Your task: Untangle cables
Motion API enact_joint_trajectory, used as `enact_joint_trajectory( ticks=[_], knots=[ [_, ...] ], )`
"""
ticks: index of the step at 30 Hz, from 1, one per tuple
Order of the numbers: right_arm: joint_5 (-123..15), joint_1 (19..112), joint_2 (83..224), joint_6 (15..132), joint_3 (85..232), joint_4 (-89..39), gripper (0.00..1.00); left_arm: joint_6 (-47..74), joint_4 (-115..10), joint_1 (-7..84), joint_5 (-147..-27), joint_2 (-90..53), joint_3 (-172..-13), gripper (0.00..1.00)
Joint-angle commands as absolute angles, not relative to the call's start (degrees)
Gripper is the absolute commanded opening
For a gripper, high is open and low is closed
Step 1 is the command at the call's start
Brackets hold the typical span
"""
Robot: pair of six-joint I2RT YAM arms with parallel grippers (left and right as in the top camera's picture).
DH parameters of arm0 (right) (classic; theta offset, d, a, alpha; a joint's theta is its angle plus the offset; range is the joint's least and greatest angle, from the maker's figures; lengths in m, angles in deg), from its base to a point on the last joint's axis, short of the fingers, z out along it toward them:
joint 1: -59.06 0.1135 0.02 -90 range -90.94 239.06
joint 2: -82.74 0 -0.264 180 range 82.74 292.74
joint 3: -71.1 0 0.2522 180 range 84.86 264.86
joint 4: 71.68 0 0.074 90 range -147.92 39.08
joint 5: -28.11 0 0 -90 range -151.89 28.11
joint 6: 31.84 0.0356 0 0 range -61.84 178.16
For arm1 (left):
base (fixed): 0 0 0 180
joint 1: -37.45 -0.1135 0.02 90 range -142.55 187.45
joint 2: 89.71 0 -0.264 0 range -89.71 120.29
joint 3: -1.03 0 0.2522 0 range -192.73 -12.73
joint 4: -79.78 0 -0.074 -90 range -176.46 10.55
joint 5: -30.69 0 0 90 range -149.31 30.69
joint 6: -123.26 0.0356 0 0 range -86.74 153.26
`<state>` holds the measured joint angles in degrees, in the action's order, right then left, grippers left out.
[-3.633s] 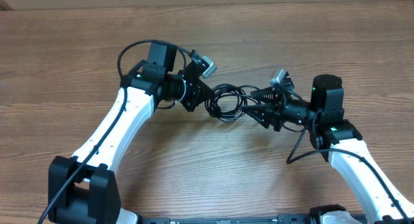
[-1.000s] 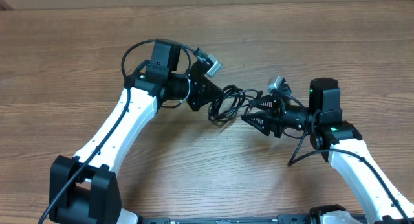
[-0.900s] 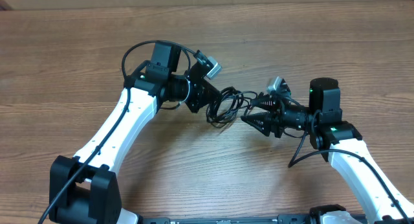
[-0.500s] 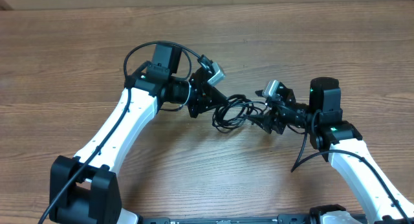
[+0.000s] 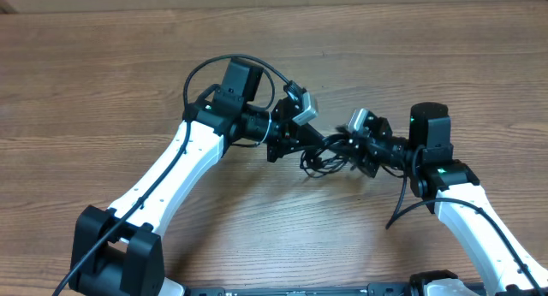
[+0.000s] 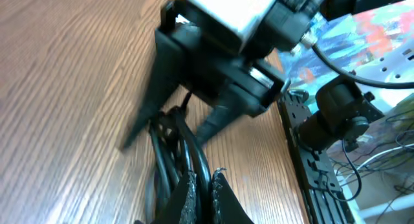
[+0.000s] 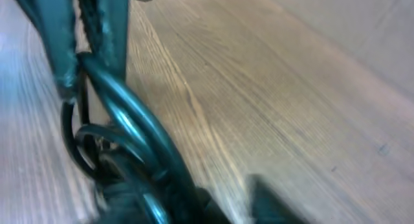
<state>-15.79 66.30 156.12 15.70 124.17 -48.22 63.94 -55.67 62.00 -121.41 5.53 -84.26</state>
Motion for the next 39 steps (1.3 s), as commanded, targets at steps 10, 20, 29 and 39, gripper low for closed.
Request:
enact_joint_trajectory(
  ticks=[10,20,29,39],
  knots=[
    [-15.63,66.33,155.51,25.45,125.00,-48.40,0.04,55.39,-56.28,61.30,-110.14,4.68,-84.13,0.26],
    [-15.55,66.06,155.51,48.40,125.00,-55.28,0.04,46.52,-54.82,61.30,-102.38,4.68,-84.13,1.00],
    [-15.37,66.06,155.51,58.70,125.00,-63.02,0.04,45.88,-54.49,61.30,-102.35,4.68,-84.13,1.00],
    [-15.96,66.06,155.51,59.02,125.00,-63.63,0.04,45.90,-54.53,61.30,-102.33,4.68,-84.13,0.71]
  ],
)
